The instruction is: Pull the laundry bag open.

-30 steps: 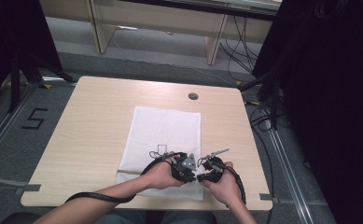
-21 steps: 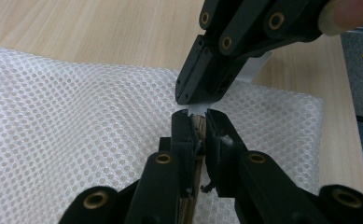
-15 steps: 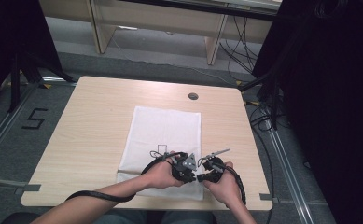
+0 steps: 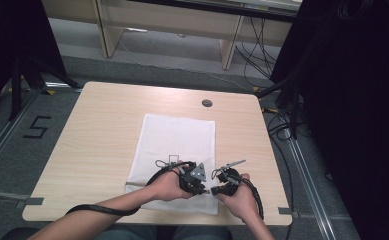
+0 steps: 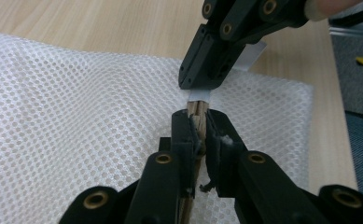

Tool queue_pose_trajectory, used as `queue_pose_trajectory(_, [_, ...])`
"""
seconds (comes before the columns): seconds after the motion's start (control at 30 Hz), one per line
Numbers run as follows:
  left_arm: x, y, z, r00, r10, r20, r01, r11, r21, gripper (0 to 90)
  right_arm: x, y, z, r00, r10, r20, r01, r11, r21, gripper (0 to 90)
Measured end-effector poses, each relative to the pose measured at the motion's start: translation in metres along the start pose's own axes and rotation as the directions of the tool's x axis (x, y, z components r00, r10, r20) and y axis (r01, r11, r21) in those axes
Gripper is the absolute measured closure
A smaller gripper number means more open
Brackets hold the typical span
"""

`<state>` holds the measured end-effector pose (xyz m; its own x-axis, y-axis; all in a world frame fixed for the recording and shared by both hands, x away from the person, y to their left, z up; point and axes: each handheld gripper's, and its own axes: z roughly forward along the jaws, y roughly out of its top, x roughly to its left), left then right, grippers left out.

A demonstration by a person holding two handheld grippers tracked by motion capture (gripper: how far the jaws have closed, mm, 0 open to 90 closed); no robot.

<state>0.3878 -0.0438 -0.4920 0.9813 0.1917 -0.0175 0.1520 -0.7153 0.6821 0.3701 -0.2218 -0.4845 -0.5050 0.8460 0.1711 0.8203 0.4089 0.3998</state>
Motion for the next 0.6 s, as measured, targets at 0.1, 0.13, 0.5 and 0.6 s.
queue_pose_trajectory(0.1, [-0.0009,0.0006,-0.0001,0.9999,0.013,-0.003,-0.013,0.9999,0.006,81.8,-0.0004,0.0000,0.0002,0.9999,-0.012,-0.002,0.012,1.000,-0.007,90.0])
queue_pose_trajectory(0.13, [-0.0009,0.0005,-0.0004,0.9999,0.012,-0.001,-0.011,0.9999,0.004,81.8,0.0003,-0.0001,-0.0002,1.0000,0.005,0.002,-0.005,1.000,0.002,90.0])
queue_pose_trajectory(0.5, [-0.0006,0.0006,-0.0007,0.9999,0.014,0.003,-0.014,0.9999,0.000,81.8,-0.0009,-0.0003,-0.0004,0.9996,-0.027,-0.009,0.027,1.000,-0.011,90.0])
queue_pose_trajectory(0.6, [-0.0011,0.0007,-0.0018,0.9998,0.022,-0.003,-0.022,0.9998,0.004,81.8,-0.0008,-0.0001,-0.0004,0.9996,-0.028,-0.009,0.028,1.000,-0.008,90.0])
